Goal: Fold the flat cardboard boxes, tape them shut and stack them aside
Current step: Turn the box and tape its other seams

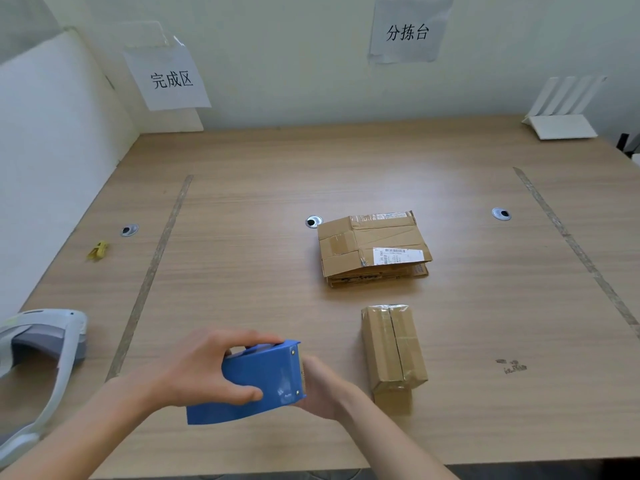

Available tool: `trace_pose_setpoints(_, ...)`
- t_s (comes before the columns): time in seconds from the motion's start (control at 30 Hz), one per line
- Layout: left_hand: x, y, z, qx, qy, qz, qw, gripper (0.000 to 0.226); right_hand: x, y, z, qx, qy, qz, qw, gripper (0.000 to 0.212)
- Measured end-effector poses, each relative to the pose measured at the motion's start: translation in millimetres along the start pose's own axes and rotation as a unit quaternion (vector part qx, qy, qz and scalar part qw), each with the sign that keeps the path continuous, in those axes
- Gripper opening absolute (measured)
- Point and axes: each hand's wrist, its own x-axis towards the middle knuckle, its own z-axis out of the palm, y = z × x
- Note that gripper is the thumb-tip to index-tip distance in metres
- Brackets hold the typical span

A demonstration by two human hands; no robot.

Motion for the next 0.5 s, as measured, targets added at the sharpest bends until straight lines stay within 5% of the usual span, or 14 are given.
trace_pose_setpoints(0.23,-2,-5,3,0.01,0.002,0.001,1.0,0.069,-4,4,-30,0.046,0.119,-0.091,0.988,0.038)
trace_pose_setpoints(0.4,-3,-8,6,-0.007,0.01,-0.022,1.0,0.068,-27,-21,-43,0.031,0.173,-0.181,0.968,0.069)
trace_pose_setpoints(0.5,-2,-9,5,-0.033,0.033,-0.036,0.998,0.069,-43,-36,-47,-0.028,0.202,-0.205,0.957,0.066)
